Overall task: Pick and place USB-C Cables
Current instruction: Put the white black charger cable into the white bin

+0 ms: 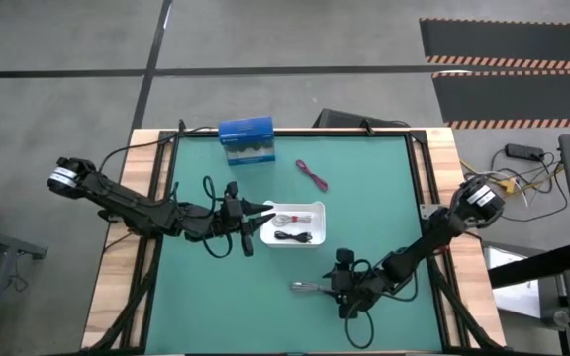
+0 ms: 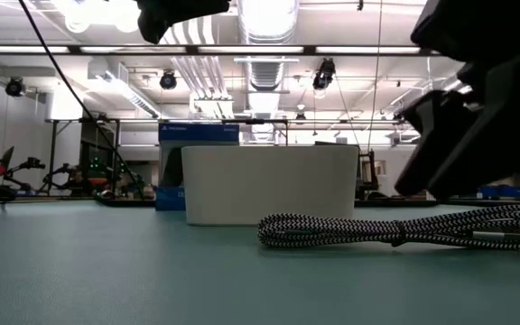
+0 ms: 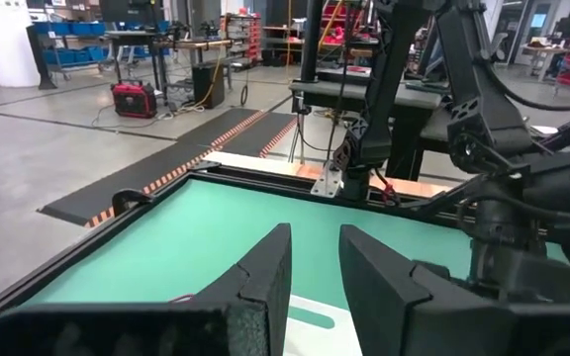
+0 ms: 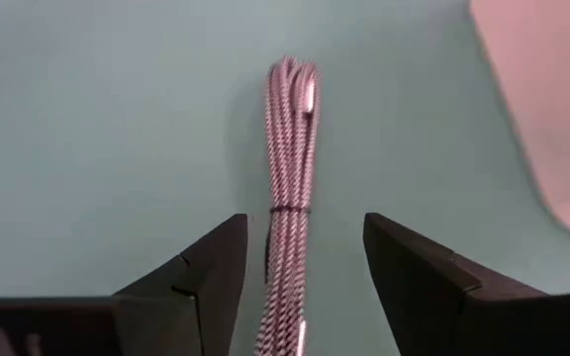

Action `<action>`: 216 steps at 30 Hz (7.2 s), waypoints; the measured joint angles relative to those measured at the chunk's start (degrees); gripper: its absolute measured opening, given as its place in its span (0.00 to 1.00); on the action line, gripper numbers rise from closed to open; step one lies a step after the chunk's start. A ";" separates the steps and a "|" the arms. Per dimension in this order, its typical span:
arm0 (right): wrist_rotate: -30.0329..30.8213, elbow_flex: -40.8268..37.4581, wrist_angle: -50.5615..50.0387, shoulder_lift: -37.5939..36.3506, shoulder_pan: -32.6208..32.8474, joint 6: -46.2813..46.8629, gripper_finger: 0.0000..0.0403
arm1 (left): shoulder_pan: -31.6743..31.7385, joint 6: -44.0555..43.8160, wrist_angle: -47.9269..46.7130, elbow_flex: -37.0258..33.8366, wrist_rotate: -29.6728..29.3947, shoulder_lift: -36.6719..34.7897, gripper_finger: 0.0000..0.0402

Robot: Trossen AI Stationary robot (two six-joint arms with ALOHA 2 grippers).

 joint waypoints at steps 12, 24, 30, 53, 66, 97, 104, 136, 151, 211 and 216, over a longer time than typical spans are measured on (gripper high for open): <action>-7.08 -0.09 1.82 3.33 -2.49 3.58 0.48 | 0.02 0.65 0.17 0.00 -0.02 0.00 0.18; -10.34 -0.09 1.56 3.33 -4.27 3.47 0.31 | 0.02 1.62 0.20 0.00 -0.02 0.00 0.18; -10.50 -0.15 1.55 3.33 -4.51 3.71 0.13 | 0.02 1.62 0.19 0.00 -0.02 0.00 0.18; -10.39 -1.33 2.10 -5.48 -4.49 -7.09 0.05 | 0.02 1.59 0.20 -0.02 -0.03 0.00 0.18; -7.53 -13.56 26.83 -17.47 -6.00 -21.81 0.04 | 0.02 1.62 0.28 -0.02 -0.04 0.00 0.18; -7.88 -22.95 60.53 -24.04 -15.43 -29.89 0.04 | 0.50 7.16 40.00 1.91 6.65 20.72 0.18; -7.90 -22.95 60.61 -24.04 -15.75 -29.69 0.04 | 0.66 7.14 44.39 5.94 11.39 26.72 0.18; -7.99 -22.88 60.07 -23.95 -15.75 -29.28 0.04 | 2.51 7.07 43.74 18.84 12.10 37.37 0.32; -7.49 -22.88 58.97 -23.88 -15.75 -30.39 0.04 | 2.78 7.10 43.60 18.71 11.50 37.62 0.33; -5.87 -22.97 29.60 -51.96 -15.75 -37.10 0.36 | 5.02 -23.76 -49.34 33.78 4.61 20.76 0.04; -5.85 -22.97 26.04 -55.66 -15.75 -37.06 0.36 | 6.54 -27.25 -54.01 34.72 9.40 20.76 0.04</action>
